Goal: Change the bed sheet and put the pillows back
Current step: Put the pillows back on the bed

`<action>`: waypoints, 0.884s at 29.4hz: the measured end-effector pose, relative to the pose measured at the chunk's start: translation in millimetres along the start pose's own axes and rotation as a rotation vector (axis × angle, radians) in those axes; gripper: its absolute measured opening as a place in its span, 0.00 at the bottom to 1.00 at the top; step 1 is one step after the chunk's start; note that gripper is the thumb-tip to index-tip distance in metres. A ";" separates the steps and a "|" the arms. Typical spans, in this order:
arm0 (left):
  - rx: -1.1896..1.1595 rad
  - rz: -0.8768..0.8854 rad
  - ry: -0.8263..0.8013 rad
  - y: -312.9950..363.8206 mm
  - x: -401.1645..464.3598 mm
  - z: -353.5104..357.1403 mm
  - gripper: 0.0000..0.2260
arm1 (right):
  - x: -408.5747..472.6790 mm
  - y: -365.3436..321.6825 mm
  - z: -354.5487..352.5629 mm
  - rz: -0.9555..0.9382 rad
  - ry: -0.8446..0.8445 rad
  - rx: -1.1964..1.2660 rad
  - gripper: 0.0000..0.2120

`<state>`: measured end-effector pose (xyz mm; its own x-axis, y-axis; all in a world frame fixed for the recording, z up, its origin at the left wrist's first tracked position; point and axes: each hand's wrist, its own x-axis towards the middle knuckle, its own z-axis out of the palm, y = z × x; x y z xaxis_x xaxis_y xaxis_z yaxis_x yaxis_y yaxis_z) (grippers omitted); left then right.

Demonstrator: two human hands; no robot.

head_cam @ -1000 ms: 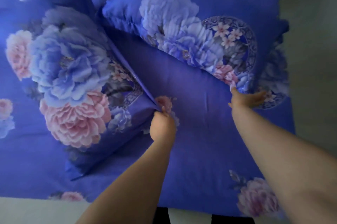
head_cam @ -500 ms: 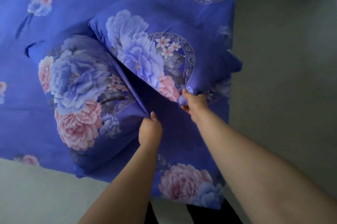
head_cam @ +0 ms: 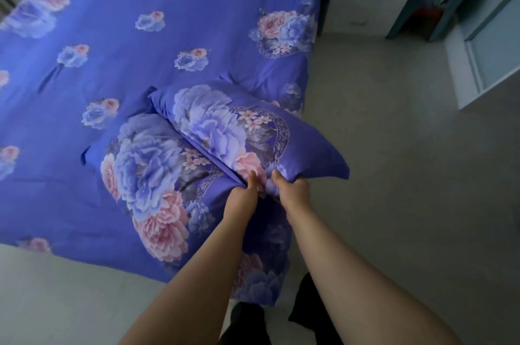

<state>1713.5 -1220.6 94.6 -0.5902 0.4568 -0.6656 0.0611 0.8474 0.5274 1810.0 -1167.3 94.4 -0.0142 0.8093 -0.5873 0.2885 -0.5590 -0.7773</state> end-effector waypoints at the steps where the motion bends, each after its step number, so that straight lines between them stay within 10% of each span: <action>1: -0.056 -0.016 0.026 9.6 -2.9 -2.1 0.36 | -1.1 -10.5 -2.3 -0.051 -0.001 -0.001 0.19; 15: -0.880 -0.223 0.082 284.3 -24.0 106.7 0.50 | 157.2 -233.0 -242.6 -0.310 -0.138 -0.149 0.16; 26: -0.952 -0.235 0.147 434.1 129.2 94.4 0.26 | 322.2 -386.0 -207.6 -0.451 -0.309 -0.148 0.11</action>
<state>1739.7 -768.1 187.7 -0.6025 0.2120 -0.7695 -0.7044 0.3122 0.6375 1892.8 -653.3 252.0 -0.4400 0.8594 -0.2604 0.3200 -0.1209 -0.9397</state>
